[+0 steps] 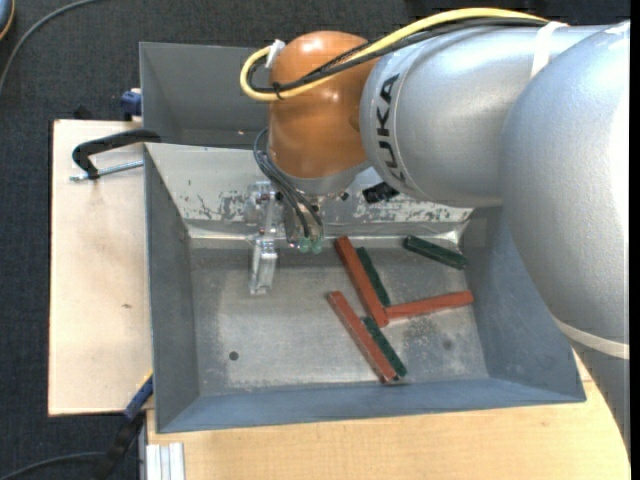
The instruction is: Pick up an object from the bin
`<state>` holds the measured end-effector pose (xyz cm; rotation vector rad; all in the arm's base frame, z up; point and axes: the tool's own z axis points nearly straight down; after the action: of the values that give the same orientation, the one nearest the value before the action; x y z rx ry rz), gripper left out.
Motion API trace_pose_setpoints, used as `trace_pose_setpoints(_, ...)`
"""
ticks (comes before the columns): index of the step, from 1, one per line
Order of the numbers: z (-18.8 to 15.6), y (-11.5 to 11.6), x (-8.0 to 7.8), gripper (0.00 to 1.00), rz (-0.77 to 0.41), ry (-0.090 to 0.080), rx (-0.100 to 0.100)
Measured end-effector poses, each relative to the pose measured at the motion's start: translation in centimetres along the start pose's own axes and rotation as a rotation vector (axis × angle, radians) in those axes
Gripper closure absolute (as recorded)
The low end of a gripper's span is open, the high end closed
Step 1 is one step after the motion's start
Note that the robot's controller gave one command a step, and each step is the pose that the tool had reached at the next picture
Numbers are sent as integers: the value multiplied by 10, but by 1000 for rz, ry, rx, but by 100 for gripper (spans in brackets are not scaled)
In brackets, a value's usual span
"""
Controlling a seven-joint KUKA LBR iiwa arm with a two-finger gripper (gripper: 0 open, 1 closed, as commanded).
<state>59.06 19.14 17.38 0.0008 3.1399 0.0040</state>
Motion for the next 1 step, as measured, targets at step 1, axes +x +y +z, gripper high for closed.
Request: trace_pose_setpoints(1, 70, -4, -12, 0, -516, 0, 1)
